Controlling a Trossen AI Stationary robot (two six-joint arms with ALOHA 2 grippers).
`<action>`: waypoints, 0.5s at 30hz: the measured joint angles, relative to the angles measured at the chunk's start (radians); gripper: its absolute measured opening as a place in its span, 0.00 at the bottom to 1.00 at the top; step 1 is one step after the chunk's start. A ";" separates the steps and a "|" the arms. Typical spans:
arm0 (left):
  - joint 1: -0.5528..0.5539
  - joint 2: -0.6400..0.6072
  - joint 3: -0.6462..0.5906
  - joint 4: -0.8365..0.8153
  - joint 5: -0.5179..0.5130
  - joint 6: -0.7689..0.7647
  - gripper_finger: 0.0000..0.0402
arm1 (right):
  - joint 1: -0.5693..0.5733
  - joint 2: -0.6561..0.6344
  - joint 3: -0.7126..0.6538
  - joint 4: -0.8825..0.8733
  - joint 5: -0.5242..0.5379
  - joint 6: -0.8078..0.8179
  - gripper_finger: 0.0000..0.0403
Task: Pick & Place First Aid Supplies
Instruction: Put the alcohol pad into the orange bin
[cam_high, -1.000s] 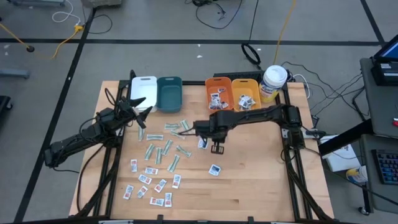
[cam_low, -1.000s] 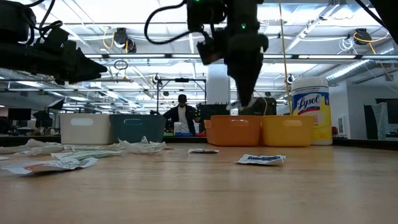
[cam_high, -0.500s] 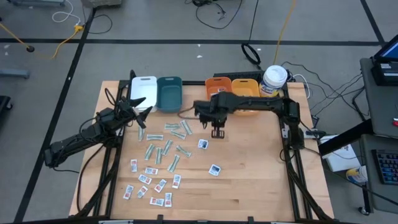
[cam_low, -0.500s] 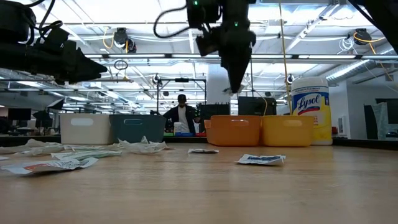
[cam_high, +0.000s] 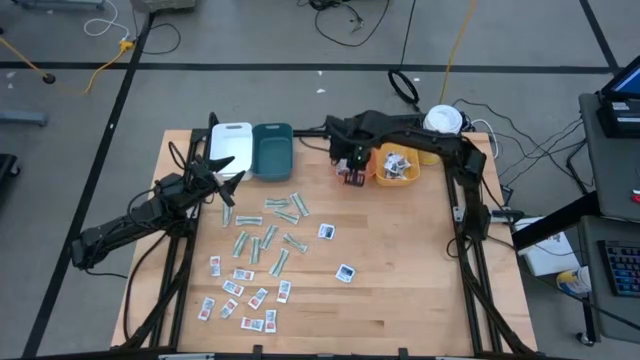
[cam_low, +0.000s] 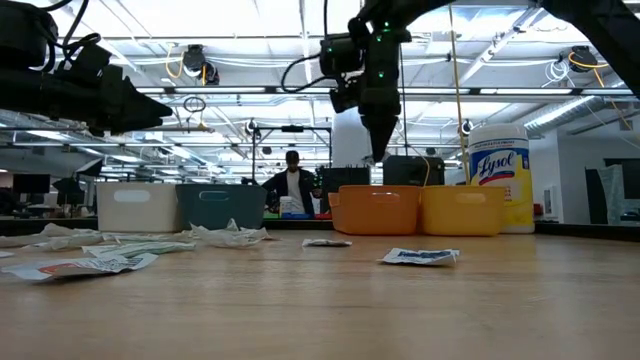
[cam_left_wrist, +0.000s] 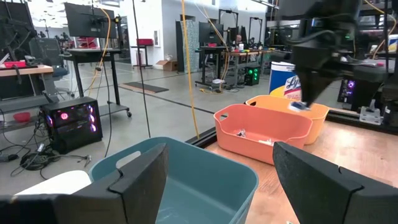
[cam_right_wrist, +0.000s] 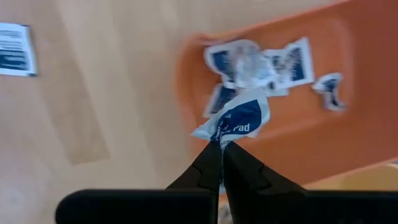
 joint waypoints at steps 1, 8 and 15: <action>0.000 0.000 0.000 0.000 0.000 0.000 0.74 | -0.014 0.000 0.000 0.006 0.000 -0.012 0.01; 0.000 0.000 0.000 0.000 0.000 0.000 0.74 | -0.107 0.000 0.000 0.065 -0.002 -0.026 0.01; 0.000 0.000 0.000 0.000 0.000 0.000 0.74 | -0.140 0.044 -0.008 0.160 -0.003 -0.026 0.02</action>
